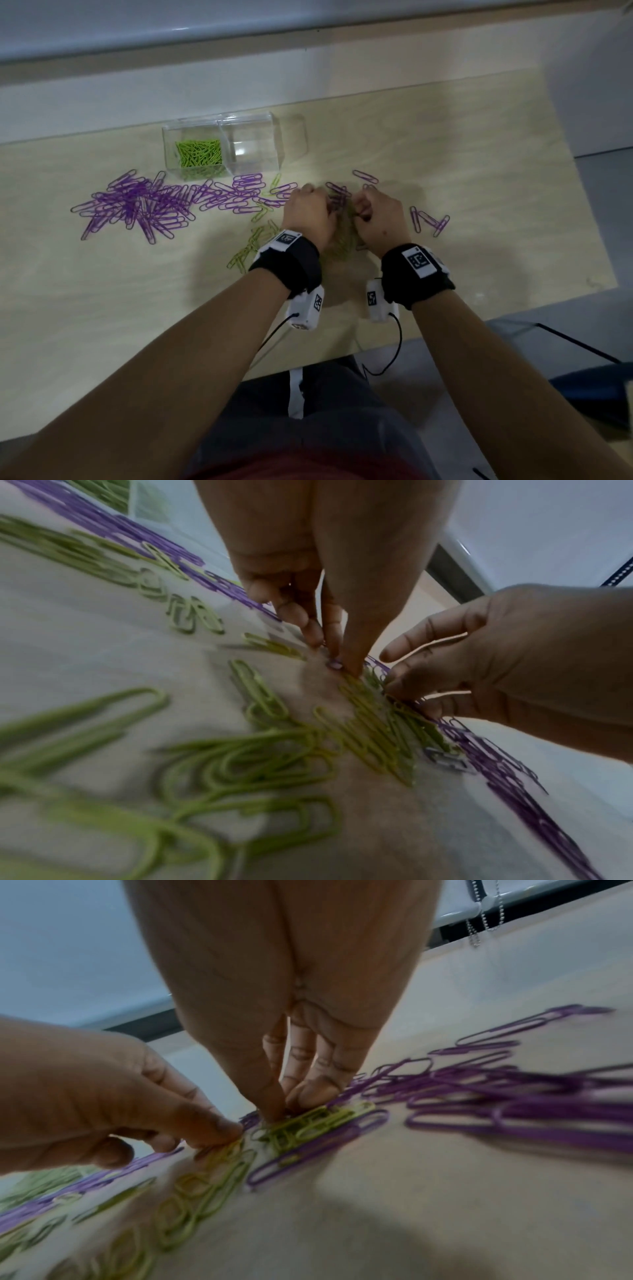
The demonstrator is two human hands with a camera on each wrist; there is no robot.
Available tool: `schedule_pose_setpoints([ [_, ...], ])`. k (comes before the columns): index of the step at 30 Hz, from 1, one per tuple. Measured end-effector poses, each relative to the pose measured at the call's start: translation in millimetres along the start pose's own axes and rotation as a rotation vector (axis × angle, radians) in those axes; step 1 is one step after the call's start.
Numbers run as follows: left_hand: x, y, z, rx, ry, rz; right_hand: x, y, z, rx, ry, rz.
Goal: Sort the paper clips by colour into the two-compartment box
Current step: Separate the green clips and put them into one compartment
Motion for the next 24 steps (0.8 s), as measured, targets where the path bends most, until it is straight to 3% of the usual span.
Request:
schedule_pose_setpoints([
  [3,4.7,-1.9,0.2,0.029,0.088,-0.005,4.9,4.1,6.0,0.026,-0.105,0.02],
  [7,30.4,-0.3,-18.7,0.055,0.297,0.12,18.2,10.0,14.3,0.002,-0.218,0.007],
  [10,48.8,-9.3,-30.3,-0.038,0.118,0.17,28.6,11.4,16.0,-0.038,-0.253,-0.082],
  [12,49.2,-18.5,-29.7,-0.101,-0.016,0.129,30.3,14.7,10.2,-0.034,-0.268,-0.156],
  [15,35.2,-28.0,-16.6,-0.207,-0.041,0.022,19.6,23.0,-4.9,0.023,-0.273,-0.233],
  [20,16.9,-39.4,-2.7,-0.16,-0.067,-0.063,-8.8,32.1,-15.8,0.153,-0.032,-0.359],
  [22,15.3,-42.6,-3.2,-0.12,-0.016,-0.059,-6.6,29.5,-16.5,0.162,-0.016,-0.217],
  [24,14.1,-44.1,-3.7,-0.109,0.004,-0.074,2.8,20.1,-14.7,0.076,-0.022,0.028],
])
Point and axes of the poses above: each hand's wrist, its own y-axis away from the middle knuckle, its own x-axis out of the back of the hand, z = x × y, the point moved 3 cm from there along -y, towards the middle knuckle, and after that the axes turned 2 degrees about y, right-handed, at the moved point
